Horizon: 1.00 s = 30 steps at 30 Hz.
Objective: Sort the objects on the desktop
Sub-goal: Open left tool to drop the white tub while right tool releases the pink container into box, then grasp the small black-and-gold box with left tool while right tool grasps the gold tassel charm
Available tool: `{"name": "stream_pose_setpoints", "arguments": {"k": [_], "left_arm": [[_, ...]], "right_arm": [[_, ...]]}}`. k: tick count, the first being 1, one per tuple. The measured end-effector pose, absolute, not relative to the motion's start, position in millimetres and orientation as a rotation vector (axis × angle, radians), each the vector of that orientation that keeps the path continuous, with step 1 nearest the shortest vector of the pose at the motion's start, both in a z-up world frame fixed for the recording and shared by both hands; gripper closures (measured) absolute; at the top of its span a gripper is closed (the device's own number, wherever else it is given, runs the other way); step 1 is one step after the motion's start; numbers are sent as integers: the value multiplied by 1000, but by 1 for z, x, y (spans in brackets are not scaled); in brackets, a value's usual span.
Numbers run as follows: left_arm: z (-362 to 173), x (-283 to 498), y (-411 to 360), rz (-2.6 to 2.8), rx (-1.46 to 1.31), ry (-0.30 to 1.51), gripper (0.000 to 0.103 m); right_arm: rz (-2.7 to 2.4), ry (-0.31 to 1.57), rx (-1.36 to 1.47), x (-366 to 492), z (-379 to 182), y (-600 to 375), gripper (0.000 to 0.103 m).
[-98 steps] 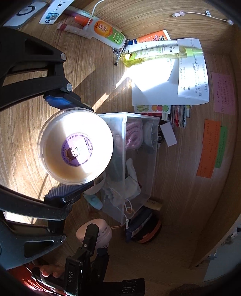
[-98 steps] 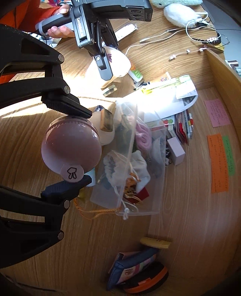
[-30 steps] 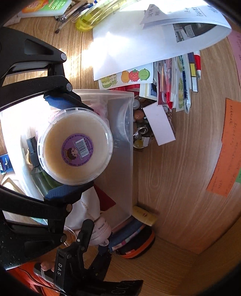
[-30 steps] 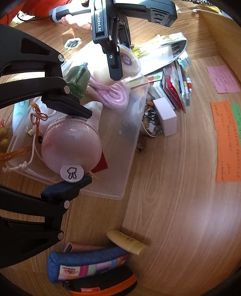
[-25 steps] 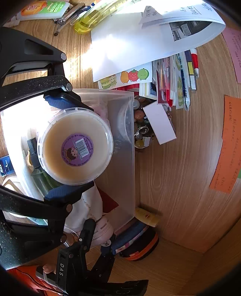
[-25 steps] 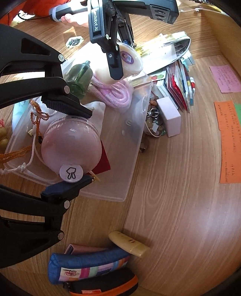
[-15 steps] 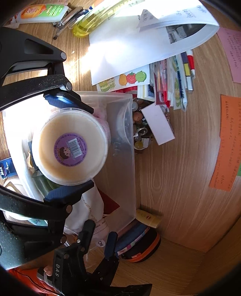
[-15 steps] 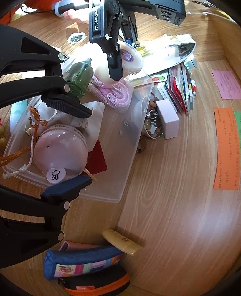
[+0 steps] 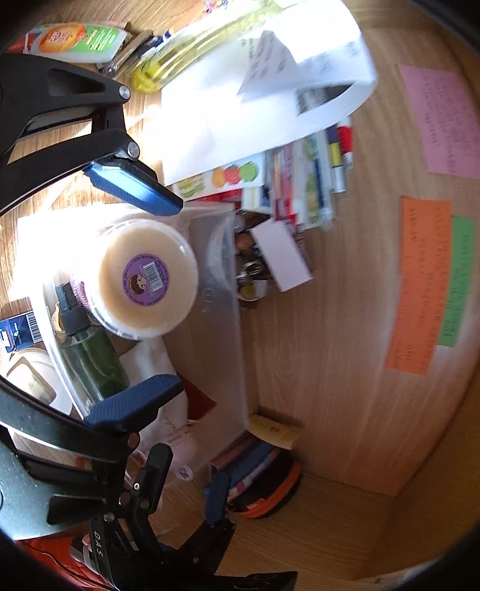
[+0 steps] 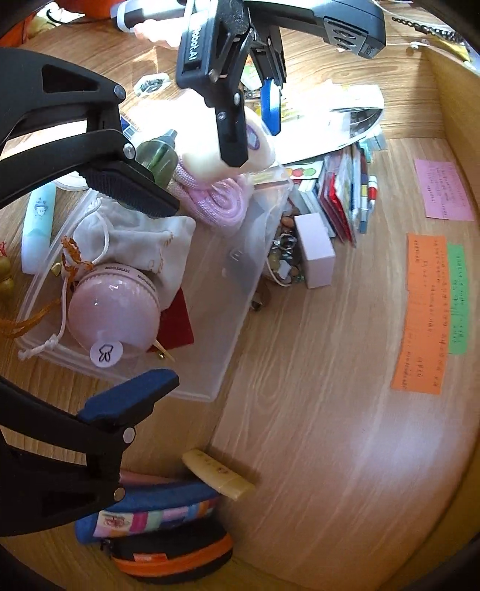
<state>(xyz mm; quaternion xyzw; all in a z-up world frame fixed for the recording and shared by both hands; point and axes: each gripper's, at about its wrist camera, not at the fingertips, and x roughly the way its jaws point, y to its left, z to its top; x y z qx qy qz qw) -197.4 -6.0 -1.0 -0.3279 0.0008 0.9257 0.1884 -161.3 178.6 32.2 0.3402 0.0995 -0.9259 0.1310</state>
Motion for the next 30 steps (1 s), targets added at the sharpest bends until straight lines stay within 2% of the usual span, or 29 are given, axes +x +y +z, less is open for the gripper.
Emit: {"name": "stream_pose_setpoints", "arguments": {"k": [8,17,30], "left_arm": [[21,-173,-18,2665,-846,8,3],[12,-144,-32,2711,-860,57,3],[-28,-117,-63,2726,-1012,88,3]], "right_arm": [[-2735,260,906,-133,61,188,19],[-2779,257,928,-97,55,202,12],[-2797,89,1028,-60,30,225,12]]}}
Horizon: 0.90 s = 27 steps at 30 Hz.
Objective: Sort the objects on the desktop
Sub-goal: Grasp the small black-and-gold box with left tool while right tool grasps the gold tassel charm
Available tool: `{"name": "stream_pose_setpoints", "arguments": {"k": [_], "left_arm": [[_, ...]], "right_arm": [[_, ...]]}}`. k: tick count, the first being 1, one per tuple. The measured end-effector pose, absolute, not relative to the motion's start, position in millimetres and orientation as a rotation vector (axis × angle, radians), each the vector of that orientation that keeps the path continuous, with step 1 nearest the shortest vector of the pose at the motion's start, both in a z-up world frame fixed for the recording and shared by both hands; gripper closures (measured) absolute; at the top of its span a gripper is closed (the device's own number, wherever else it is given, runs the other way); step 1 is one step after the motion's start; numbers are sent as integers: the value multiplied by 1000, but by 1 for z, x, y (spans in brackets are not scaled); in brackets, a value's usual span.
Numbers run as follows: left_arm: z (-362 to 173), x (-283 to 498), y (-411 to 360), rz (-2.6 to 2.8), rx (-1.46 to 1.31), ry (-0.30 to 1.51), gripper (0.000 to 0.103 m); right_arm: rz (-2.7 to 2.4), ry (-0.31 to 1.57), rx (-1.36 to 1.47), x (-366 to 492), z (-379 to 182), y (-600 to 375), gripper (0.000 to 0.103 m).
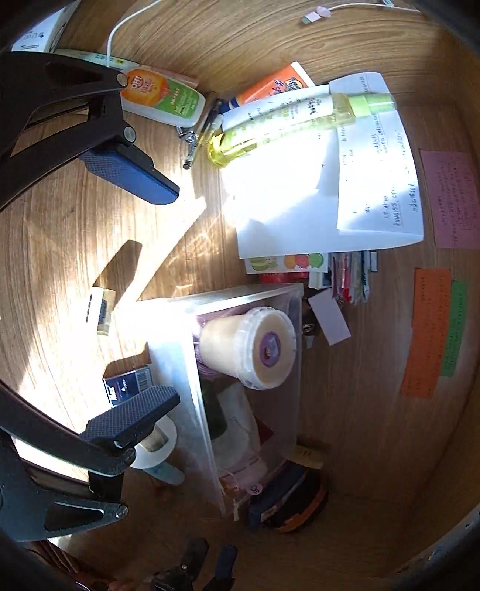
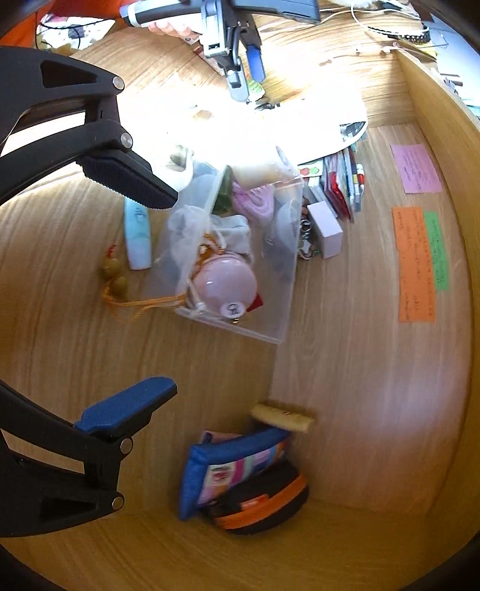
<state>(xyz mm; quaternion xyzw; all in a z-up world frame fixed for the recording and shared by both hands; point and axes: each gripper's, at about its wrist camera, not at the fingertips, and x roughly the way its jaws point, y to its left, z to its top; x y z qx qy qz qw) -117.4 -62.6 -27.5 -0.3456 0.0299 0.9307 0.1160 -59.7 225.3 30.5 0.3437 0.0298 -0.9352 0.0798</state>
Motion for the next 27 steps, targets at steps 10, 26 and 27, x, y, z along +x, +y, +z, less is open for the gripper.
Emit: {"name": "stream_pose_setpoints", "arguments": {"k": [10,26,27], "left_arm": [[-59,-100,-63,2649,-1117,149,3],[-74,-116,-51,2597,-1172,186,49],[-75,-118,-53,2597,-1174,184,51]], "right_arm": [[-2768,146,1162,-48,-3,225,12],[-2575,118,1335,-68,-37,221,14],[-2568,122,1338,-70,-38,219,16]]}}
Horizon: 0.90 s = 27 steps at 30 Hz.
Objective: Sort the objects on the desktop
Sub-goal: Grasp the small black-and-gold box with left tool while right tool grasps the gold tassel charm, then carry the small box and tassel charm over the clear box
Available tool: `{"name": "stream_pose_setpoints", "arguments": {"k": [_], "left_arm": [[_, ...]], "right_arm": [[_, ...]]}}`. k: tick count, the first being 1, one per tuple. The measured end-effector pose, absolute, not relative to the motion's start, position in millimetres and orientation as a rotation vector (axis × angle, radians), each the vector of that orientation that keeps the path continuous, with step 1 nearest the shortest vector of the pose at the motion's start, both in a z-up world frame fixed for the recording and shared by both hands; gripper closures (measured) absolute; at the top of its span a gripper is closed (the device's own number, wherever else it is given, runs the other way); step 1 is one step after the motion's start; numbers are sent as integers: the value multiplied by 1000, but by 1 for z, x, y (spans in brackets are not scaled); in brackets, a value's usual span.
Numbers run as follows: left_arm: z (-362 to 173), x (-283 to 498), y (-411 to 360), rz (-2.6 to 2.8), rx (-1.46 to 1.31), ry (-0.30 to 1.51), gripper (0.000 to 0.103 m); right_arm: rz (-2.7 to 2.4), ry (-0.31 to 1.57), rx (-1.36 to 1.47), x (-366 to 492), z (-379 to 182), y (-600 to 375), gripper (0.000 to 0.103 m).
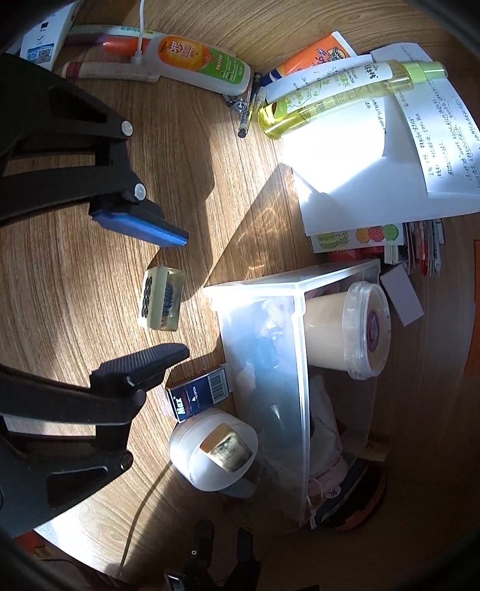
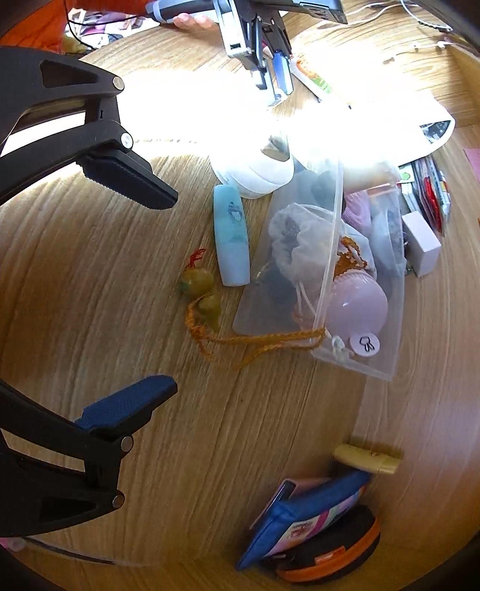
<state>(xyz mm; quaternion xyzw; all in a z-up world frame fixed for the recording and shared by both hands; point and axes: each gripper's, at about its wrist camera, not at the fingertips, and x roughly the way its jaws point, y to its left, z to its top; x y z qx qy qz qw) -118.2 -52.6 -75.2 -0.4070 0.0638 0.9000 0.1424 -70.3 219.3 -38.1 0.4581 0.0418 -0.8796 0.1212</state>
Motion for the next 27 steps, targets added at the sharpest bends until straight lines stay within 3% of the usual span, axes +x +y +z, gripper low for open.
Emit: {"name": "stream_pose_setpoints", "arguments": {"k": [4,6,9,13,18,27], "left_arm": [[-77,-121,-54,2571,-1184,167,57],[-78,-121,-52,2565,-1184,176,59],[-80,-123,-52,2585,-1184,191,61],[-80,-125,-57,2566,-1195,139,69],[-78,-125,-61,2571,-1194,105,70],[-62,-114,-74,2653,-1123,78,70]], "right_arm": [[-2548,143,1347,-78,-40,216,33],[-2541,175,1357,-82,-42,212,48],[-2553,216,1362,-86,-42,211,56],[-2564,218,1360,-91,-42,211,59],[-2561,233,1327,-94,-41,207,83],[-2605,209,1253,-83,-26,205,83]]}}
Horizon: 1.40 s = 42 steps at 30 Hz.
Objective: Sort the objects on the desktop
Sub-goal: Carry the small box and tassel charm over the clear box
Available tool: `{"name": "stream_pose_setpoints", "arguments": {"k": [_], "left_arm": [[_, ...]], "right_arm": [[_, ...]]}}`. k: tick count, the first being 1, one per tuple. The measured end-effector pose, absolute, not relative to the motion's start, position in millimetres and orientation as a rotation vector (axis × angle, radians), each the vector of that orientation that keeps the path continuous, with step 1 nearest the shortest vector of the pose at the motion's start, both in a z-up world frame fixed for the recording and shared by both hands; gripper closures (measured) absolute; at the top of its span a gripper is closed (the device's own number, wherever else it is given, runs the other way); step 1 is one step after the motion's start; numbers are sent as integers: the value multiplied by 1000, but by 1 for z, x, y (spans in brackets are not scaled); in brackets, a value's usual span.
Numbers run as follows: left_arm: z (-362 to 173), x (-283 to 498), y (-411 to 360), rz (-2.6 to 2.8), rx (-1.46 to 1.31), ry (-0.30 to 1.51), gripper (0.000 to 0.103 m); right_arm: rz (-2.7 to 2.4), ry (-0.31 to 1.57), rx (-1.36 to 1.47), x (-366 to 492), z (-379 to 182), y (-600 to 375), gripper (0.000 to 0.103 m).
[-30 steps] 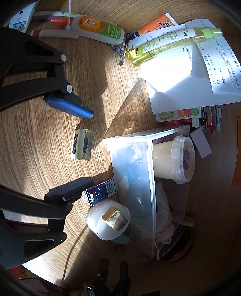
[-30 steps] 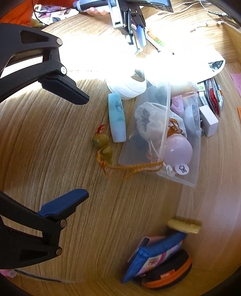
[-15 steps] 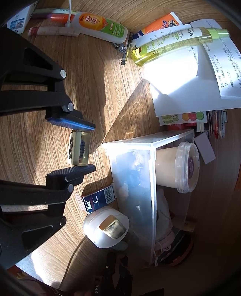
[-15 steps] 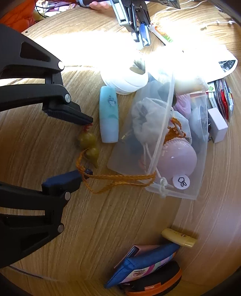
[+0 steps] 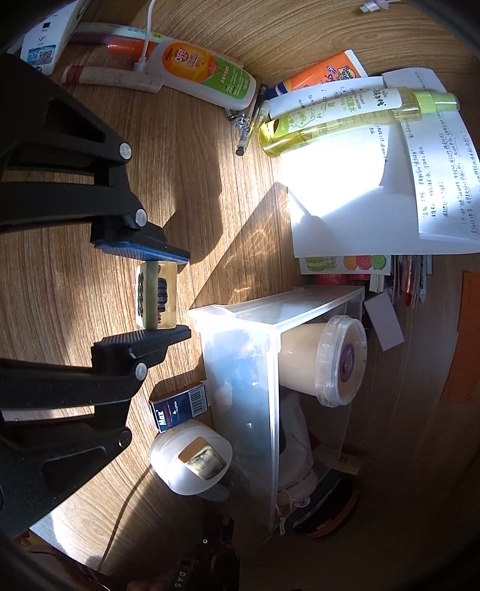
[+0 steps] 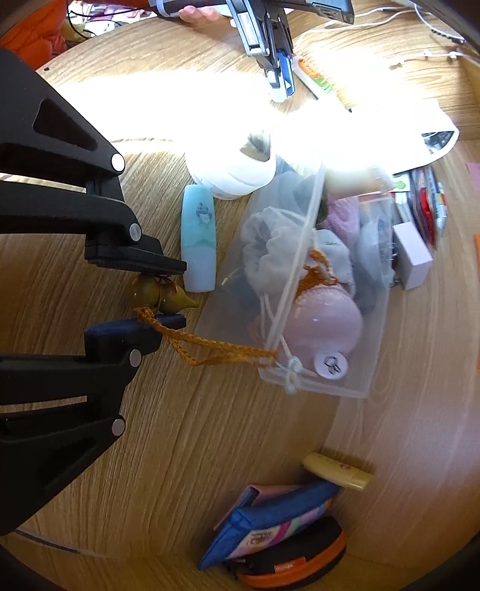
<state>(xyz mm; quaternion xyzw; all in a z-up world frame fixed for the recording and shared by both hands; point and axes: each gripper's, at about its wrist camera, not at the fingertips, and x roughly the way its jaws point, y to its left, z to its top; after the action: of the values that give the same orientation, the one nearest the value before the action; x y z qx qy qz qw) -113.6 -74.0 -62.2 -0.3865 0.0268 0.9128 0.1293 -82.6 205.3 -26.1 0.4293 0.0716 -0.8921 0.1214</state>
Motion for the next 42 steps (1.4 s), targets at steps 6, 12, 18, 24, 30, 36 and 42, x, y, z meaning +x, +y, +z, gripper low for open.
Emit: {"name": "stream_pose_setpoints", "arguments": {"k": [6,12,18,24,30,36,42], "left_arm": [[-39,-106,-71,2661,-1043,59,70],[-17,-103,-64,2659,-961,43,70],[-9,-112,-59,2654,-921,22,70],[-8,-124,-56,2646,-914,-17,70],[-2,-139,-52,2635,-889,-39,70],[-8,-151,-42,2623,-901,-19,70],[-13,-156,-36,2617,-905,0,70]], "right_arm": [[-2636,147,1162,-69,-1,213,83],[-2672,129,1075,-56,23,218,83],[-2686,93,1029,-66,27,217,83],[-2688,45,1005,-82,31,220,83],[-2675,28,983,-96,37,217,83],[-2674,52,966,-110,41,206,83],[-2664,84,1008,-123,31,197,83]]}}
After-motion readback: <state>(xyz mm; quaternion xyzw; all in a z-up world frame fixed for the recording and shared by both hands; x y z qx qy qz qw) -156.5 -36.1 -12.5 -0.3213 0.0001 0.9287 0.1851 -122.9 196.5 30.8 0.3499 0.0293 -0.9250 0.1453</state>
